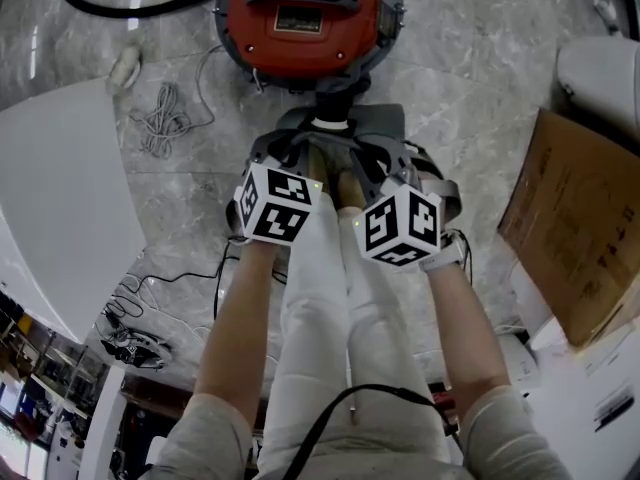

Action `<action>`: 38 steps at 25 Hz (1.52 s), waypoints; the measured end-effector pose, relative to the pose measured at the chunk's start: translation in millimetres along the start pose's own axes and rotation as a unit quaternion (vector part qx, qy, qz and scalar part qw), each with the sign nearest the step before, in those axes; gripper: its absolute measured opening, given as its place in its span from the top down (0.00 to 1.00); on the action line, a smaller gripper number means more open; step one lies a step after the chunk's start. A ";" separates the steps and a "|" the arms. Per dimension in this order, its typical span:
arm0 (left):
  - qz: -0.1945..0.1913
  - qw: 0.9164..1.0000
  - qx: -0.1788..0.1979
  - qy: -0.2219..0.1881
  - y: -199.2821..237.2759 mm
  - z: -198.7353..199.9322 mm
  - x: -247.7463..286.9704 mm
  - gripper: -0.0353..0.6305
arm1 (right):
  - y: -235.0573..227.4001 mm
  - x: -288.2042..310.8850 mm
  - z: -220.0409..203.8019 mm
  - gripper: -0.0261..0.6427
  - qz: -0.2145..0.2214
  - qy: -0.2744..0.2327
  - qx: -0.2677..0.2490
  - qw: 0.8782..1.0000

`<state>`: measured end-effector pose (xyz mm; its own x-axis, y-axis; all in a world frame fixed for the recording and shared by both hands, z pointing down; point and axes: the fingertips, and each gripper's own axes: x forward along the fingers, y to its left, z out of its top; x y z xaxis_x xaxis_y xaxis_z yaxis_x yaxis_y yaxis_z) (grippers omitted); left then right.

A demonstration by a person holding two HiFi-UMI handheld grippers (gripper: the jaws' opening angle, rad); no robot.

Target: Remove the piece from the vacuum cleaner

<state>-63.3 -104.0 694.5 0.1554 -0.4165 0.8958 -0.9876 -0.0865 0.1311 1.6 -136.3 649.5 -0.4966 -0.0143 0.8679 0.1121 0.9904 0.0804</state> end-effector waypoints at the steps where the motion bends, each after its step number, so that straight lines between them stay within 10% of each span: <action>1: -0.003 1.000 -0.004 0.002 0.3 -2.5 2.4 0.90 | 1.3 -0.2 2.5 0.92 -0.002 0.003 -0.014 1.000; 9: 0.010 1.000 0.026 -0.006 -13.5 5.6 -14.8 0.90 | -4.5 7.9 -19.7 0.92 0.020 -0.022 0.119 0.993; 18: 0.063 0.980 0.189 0.002 -23.3 25.8 -29.9 0.90 | -3.9 25.8 -34.2 0.92 0.062 -0.048 0.252 0.965; 22: 0.042 0.990 0.134 -0.008 -21.7 18.1 -23.4 0.90 | 0.0 26.8 -35.3 0.92 0.061 -0.041 0.257 0.964; 27: 0.032 0.996 0.080 -0.003 -10.2 9.8 -17.1 0.90 | 2.9 8.2 -21.3 0.92 0.018 -0.029 0.126 0.991; 34: 0.000 1.000 0.014 0.010 -5.8 -9.0 7.5 0.90 | 7.1 0.4 -2.9 0.92 -0.012 -0.010 0.019 1.000; 38: -0.006 1.000 0.003 0.019 -8.0 -8.9 7.5 0.90 | 8.2 3.7 -9.2 0.92 -0.001 -0.014 0.051 0.999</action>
<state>-54.5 -98.4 703.9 0.1666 -0.3814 0.9093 -0.9854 -0.0961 0.1403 8.6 -129.4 657.8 -0.5201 -0.0131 0.8540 0.0231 0.9993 0.0294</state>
